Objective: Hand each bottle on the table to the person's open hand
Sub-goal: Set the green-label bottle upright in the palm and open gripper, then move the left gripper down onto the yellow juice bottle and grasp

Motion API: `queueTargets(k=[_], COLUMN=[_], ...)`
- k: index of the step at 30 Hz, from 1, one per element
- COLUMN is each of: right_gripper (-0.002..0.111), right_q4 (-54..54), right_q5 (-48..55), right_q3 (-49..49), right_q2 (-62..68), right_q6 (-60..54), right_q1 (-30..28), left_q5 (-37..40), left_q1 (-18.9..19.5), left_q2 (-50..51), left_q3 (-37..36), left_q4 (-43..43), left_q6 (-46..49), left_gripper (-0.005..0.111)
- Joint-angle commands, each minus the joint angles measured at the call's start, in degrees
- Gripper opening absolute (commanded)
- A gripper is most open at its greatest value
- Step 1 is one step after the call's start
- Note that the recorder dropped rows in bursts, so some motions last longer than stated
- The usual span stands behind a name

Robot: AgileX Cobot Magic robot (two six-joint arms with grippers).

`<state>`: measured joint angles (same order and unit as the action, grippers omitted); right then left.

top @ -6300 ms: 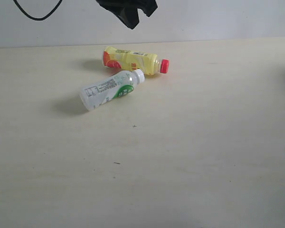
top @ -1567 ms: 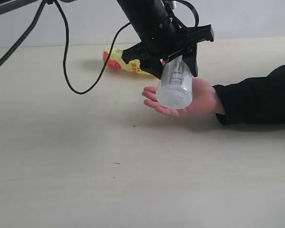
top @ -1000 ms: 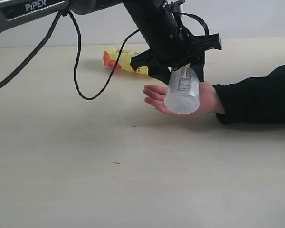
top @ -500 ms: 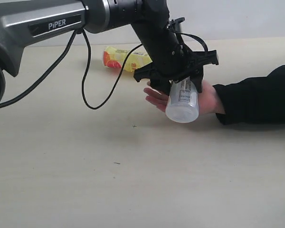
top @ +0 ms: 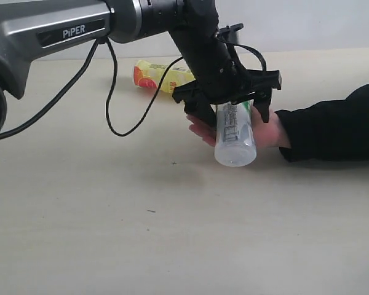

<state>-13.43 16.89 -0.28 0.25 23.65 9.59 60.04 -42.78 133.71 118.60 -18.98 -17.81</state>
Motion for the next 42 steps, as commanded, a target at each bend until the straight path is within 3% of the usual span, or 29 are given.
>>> queueTargets(k=[1,13,23,27,33,36,39,42], right_gripper=[0.0,0.0,0.0,0.0,0.0,0.0,0.0,0.0], right_q4=[-0.02,-0.02,-0.02,-0.02,-0.02,-0.02,-0.02,-0.02], right_q5=[-0.46,-0.46,-0.46,-0.46,-0.46,-0.46,-0.46,-0.46], right_q3=[0.28,0.28,0.28,0.28,0.28,0.28,0.28,0.28], right_q2=[-0.25,-0.25,-0.25,-0.25,-0.25,-0.25,-0.25,-0.25], right_q6=[-0.03,-0.03,-0.03,-0.03,-0.03,-0.03,-0.03,-0.03], right_q1=[-0.29,-0.29,-0.29,-0.29,-0.29,-0.29,-0.29,-0.29], left_q5=[2.1,9.55,9.93,9.93,7.05,5.38,-2.0,-9.28], left_q1=[1.59,6.3,7.01,7.96,9.62,9.86,9.86,9.86], left_q2=[-2.55,-11.43,-13.48,-13.48,-13.24,-11.87,-9.54,-7.54], left_q3=[0.01,0.01,0.01,0.01,0.01,0.01,0.01,0.01], left_q4=[0.36,1.26,13.53,14.79,14.92,18.98,25.41,26.1], left_q6=[4.35,23.87,36.53,43.57,52.53,58.28,60.71,62.73], left_gripper=[0.087,0.087,0.087,0.087,0.087,0.087,0.087,0.082])
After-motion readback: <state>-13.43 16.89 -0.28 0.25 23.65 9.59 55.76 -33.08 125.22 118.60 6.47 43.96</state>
